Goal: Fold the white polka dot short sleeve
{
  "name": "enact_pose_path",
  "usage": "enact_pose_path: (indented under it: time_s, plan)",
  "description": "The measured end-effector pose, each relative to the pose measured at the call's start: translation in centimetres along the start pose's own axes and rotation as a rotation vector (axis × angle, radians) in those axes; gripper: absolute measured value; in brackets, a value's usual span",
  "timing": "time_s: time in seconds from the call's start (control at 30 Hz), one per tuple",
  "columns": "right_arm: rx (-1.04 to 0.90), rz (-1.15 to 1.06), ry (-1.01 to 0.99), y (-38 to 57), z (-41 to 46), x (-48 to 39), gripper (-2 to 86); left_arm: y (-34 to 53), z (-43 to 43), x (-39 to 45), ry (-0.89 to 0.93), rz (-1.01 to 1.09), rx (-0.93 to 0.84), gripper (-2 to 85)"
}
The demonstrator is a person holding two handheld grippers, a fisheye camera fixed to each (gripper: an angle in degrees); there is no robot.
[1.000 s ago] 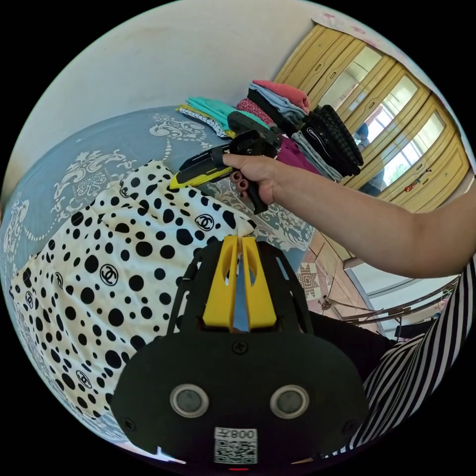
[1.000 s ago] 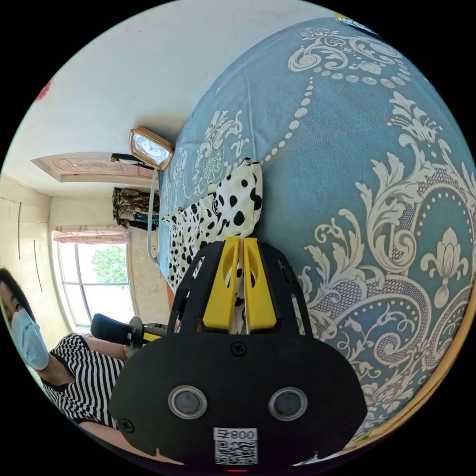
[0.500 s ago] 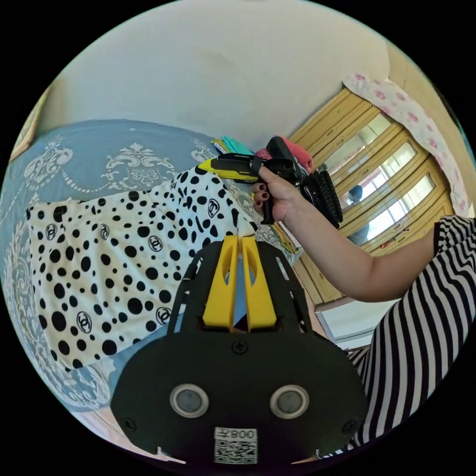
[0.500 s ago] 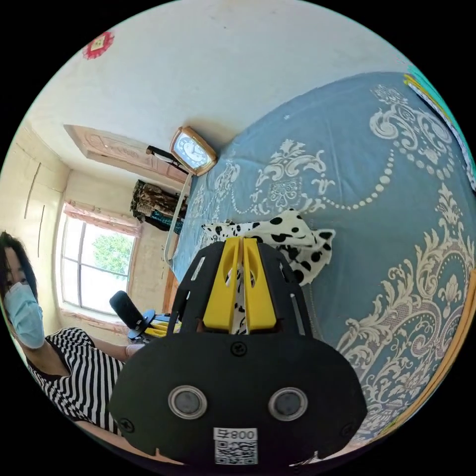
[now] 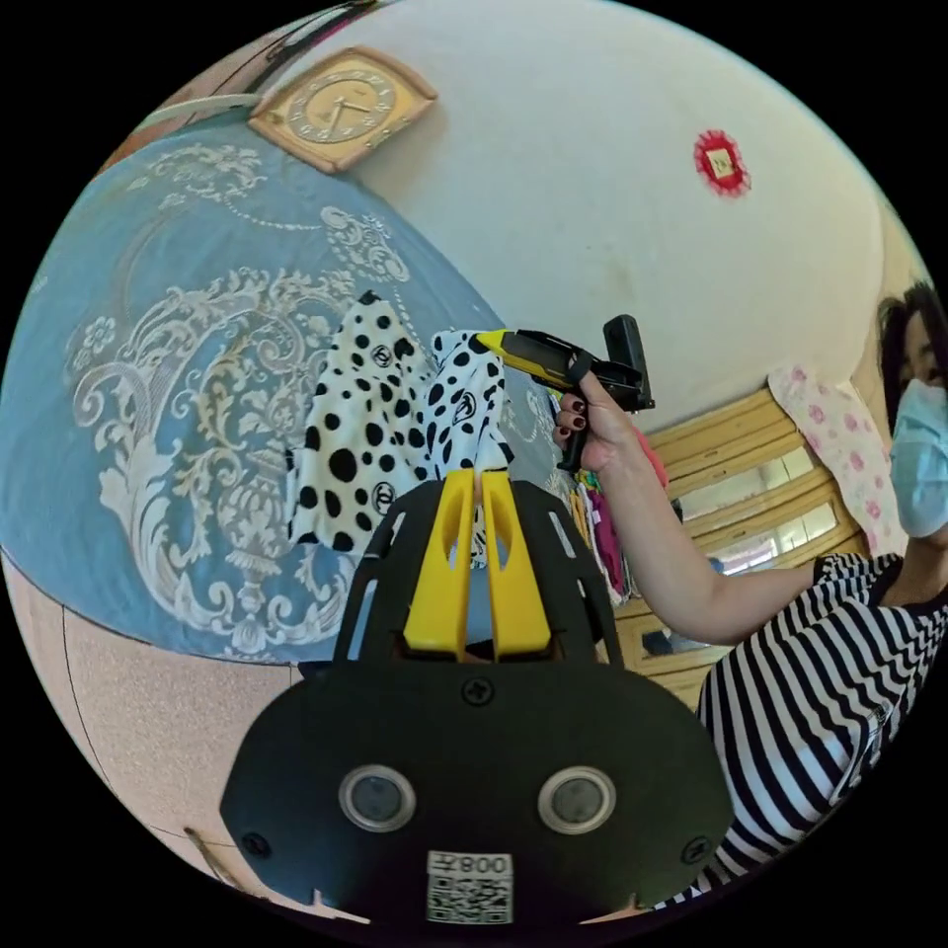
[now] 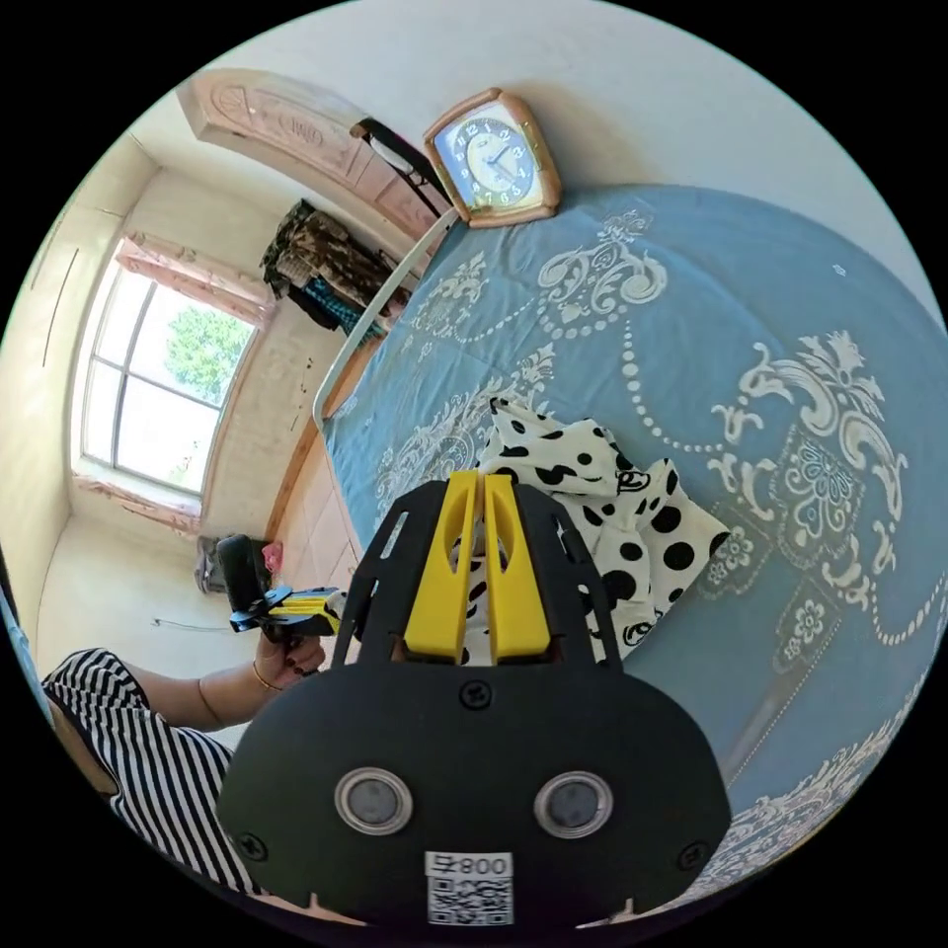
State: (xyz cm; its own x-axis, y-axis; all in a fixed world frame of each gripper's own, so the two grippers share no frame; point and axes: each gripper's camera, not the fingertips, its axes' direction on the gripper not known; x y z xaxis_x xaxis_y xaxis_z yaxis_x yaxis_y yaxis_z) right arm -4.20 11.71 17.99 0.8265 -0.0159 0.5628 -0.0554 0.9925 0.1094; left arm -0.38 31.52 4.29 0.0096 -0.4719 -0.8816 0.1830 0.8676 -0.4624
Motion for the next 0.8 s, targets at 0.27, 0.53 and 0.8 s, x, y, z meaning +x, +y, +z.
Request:
enact_pose_path:
  time_s: [0.27, 0.53, 0.8]
  plan:
    - [-0.125, -0.045, 0.017, -4.5, 12.6, -0.3, 0.9, 0.0, -4.0, -2.0, 0.051, -0.2, 0.055, 1.4]
    - [-0.268, -0.141, 0.089, -6.8, 20.9, 0.7, 2.2, 0.0, -6.6, -1.2, 0.073, -0.289, 0.096, 2.1]
    - [-0.176, -0.256, 0.206, -3.0, 20.0, 1.8, 6.6, -0.3, -8.9, 6.7, -0.083, -0.073, 0.077, 3.2]
